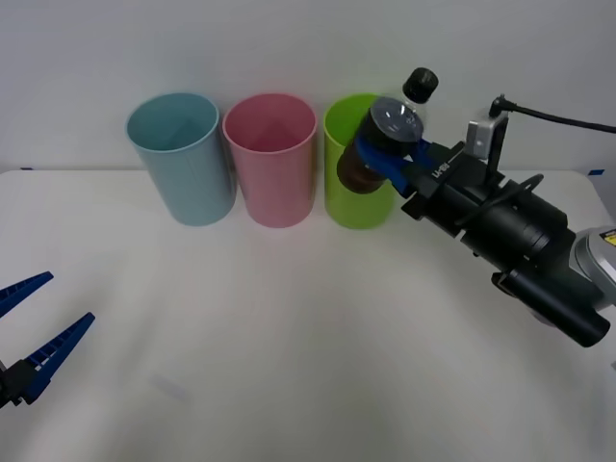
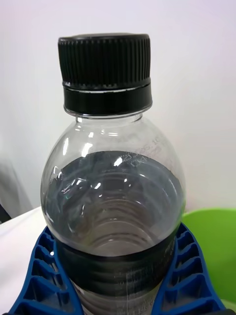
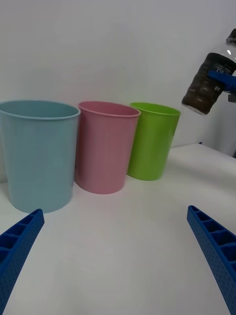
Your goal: Grasp the object on the table and drop it into the matching bin: aluminum can to the light blue bin, PET bottle to the pink bin.
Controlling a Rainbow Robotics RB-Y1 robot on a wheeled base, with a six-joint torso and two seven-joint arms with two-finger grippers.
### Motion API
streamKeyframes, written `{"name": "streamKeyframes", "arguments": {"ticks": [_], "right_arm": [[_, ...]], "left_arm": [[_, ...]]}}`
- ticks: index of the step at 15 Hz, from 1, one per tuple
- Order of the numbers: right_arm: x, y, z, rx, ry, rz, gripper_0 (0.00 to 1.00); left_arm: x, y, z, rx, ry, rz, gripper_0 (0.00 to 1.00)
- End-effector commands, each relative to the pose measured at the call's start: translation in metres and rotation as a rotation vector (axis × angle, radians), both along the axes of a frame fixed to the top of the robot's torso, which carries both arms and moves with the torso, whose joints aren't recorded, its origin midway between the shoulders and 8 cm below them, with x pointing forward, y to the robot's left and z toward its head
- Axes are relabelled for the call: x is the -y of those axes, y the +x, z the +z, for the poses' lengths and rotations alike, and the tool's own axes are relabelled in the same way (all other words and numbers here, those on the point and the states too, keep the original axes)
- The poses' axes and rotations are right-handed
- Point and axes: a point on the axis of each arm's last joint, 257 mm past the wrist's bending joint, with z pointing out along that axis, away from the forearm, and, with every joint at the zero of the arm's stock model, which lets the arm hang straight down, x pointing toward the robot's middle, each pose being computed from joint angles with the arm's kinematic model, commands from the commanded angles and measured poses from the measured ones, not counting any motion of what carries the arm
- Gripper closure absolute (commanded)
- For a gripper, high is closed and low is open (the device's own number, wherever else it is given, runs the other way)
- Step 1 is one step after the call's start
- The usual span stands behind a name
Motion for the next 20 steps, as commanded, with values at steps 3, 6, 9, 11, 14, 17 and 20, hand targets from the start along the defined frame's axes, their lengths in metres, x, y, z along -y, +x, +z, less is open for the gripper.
{"name": "streamKeyframes", "arguments": {"ticks": [3, 6, 9, 11, 14, 17, 20], "right_arm": [[-0.016, 0.018, 0.026, -0.001, 0.011, 0.019, 1.00], [-0.034, 0.043, 0.029, -0.008, 0.004, 0.019, 1.00], [-0.054, 0.075, 0.031, -0.018, -0.009, 0.006, 1.00], [-0.068, 0.097, 0.034, -0.022, -0.019, -0.011, 1.00], [-0.087, 0.125, 0.037, -0.046, -0.014, -0.039, 1.00], [-0.107, 0.152, 0.037, -0.085, -0.008, -0.074, 1.00], [-0.123, 0.167, 0.037, -0.108, -0.012, -0.103, 1.00]], "left_arm": [[0.000, 0.000, 0.000, 0.000, 0.000, 0.000, 0.00], [0.000, 0.000, 0.000, 0.000, 0.000, 0.000, 0.00], [0.000, 0.000, 0.000, 0.000, 0.000, 0.000, 0.00], [0.000, 0.000, 0.000, 0.000, 0.000, 0.000, 0.00], [0.000, 0.000, 0.000, 0.000, 0.000, 0.000, 0.00], [0.000, 0.000, 0.000, 0.000, 0.000, 0.000, 0.00], [0.000, 0.000, 0.000, 0.000, 0.000, 0.000, 0.00]]}}
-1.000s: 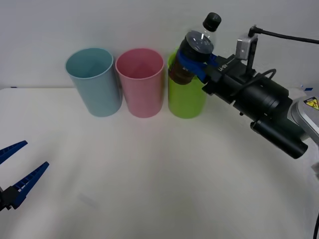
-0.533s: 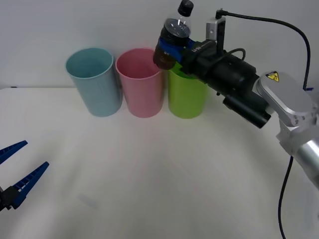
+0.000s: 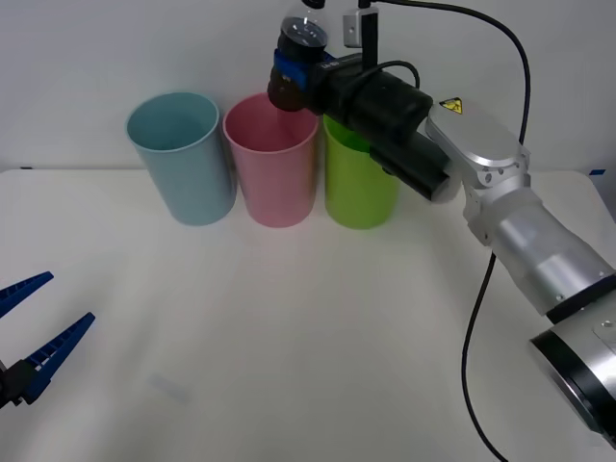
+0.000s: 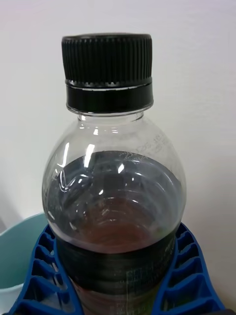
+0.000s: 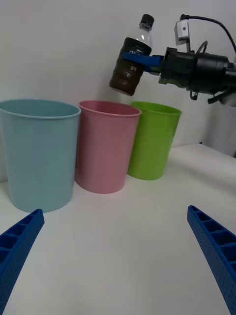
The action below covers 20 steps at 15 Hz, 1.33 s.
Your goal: Grasp the object on the table and drop it into the matching bin: aluminum can to the light blue bin, PET bottle to the pink bin.
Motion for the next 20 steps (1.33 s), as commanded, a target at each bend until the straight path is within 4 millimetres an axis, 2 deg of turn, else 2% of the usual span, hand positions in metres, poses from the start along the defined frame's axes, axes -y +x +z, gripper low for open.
{"name": "streamKeyframes", "arguments": {"ticks": [1, 7, 10, 12, 13, 14, 15, 20], "right_arm": [[-0.014, 0.011, -0.004, -0.021, -0.010, -0.027, 1.00], [-0.038, 0.006, -0.018, -0.039, -0.036, -0.011, 1.00], [-0.041, 0.005, -0.022, -0.040, -0.047, -0.006, 1.00], [-0.040, 0.005, -0.023, -0.044, -0.043, -0.006, 0.96], [-0.041, 0.004, -0.021, -0.043, -0.040, -0.005, 0.85], [-0.041, 0.004, -0.020, -0.047, -0.034, -0.003, 0.37], [-0.040, 0.004, -0.022, -0.053, -0.031, -0.004, 0.00], [-0.042, 0.003, -0.022, -0.050, -0.033, 0.000, 0.00]], "left_arm": [[0.000, 0.000, 0.000, 0.000, 0.000, 0.000, 0.00], [0.000, 0.000, 0.000, 0.000, 0.000, 0.000, 0.00], [0.000, 0.000, 0.000, 0.000, 0.000, 0.000, 0.00], [0.000, 0.000, 0.000, 0.000, 0.000, 0.000, 0.00], [0.000, 0.000, 0.000, 0.000, 0.000, 0.000, 0.00], [0.000, 0.000, 0.000, 0.000, 0.000, 0.000, 0.00], [0.000, 0.000, 0.000, 0.000, 0.000, 0.000, 0.00], [0.000, 0.000, 0.000, 0.000, 0.000, 0.000, 0.00]]}}
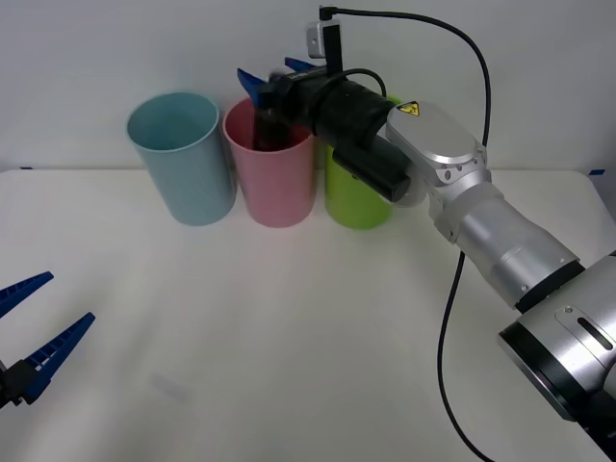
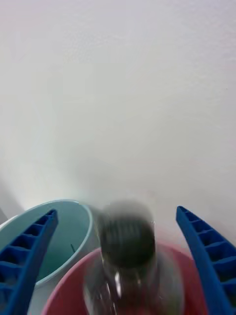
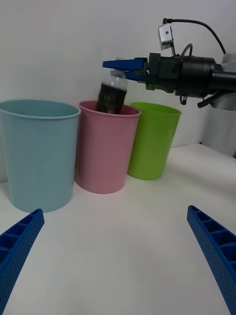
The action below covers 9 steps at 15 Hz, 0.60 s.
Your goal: Grasp the object on the table and drop it into the matching bin: aluminum can to the light blue bin, PET bottle to the pink bin.
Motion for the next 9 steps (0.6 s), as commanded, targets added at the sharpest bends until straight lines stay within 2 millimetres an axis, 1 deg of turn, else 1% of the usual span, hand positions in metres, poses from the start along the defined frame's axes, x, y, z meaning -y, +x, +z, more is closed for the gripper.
{"name": "streamKeyframes", "arguments": {"ticks": [1, 3, 6, 9], "right_arm": [[0.001, -0.001, -0.001, 0.005, -0.008, 0.008, 0.00], [0.005, -0.002, -0.003, 0.009, -0.018, 0.014, 0.00], [0.019, -0.004, -0.003, 0.020, -0.023, 0.018, 0.00], [0.042, -0.022, -0.007, 0.048, -0.015, 0.026, 0.00]], "left_arm": [[0.000, 0.000, 0.000, 0.000, 0.000, 0.000, 0.00], [0.000, 0.000, 0.000, 0.000, 0.000, 0.000, 0.00], [0.000, 0.000, 0.000, 0.000, 0.000, 0.000, 0.00], [0.000, 0.000, 0.000, 0.000, 0.000, 0.000, 0.00]]}}
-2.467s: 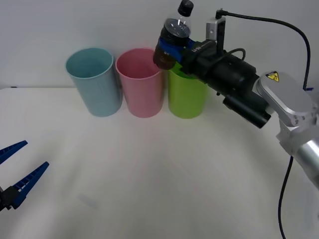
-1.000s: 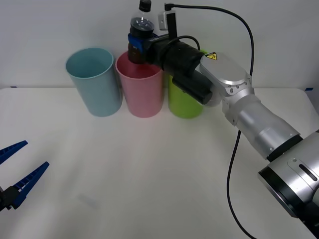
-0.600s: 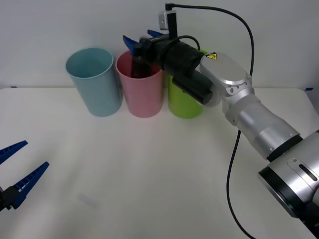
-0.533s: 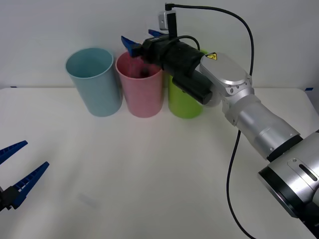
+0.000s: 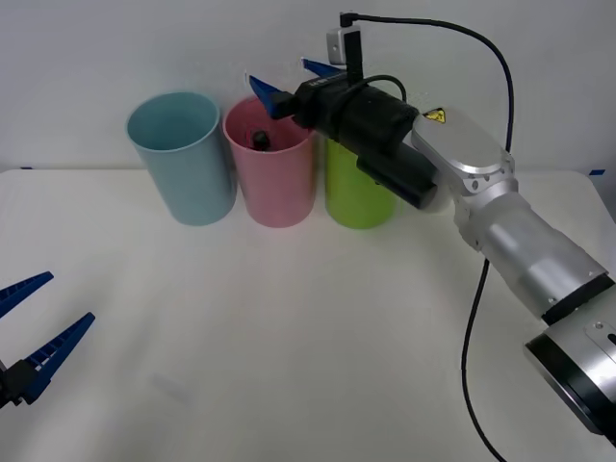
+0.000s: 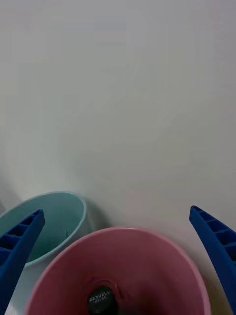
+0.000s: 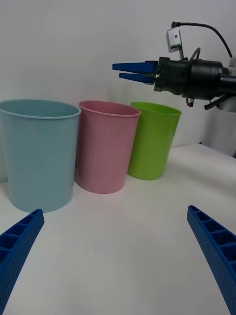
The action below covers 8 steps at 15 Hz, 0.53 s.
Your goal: Grasp the object on the table and drop it into the matching bin: aluminum can to the light blue bin, PET bottle to the pink bin.
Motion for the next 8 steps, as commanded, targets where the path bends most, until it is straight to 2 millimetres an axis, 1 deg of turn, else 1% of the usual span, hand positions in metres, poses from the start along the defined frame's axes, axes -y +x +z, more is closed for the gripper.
{"name": "streamKeyframes", "arguments": {"ticks": [1, 4, 6, 8], "right_arm": [[0.020, -0.019, -0.002, 0.032, 0.002, 0.011, 0.00], [0.043, -0.048, -0.003, 0.071, -0.002, 0.030, 0.00], [0.063, -0.070, -0.014, 0.075, -0.009, 0.033, 0.00], [0.084, -0.091, -0.020, 0.089, -0.018, 0.031, 0.00]], "left_arm": [[0.000, 0.000, 0.000, 0.000, 0.000, 0.000, 0.00], [0.000, 0.000, 0.000, 0.000, 0.000, 0.000, 0.00], [0.000, 0.000, 0.000, 0.000, 0.000, 0.000, 0.00], [0.000, 0.000, 0.000, 0.000, 0.000, 0.000, 0.00]]}}
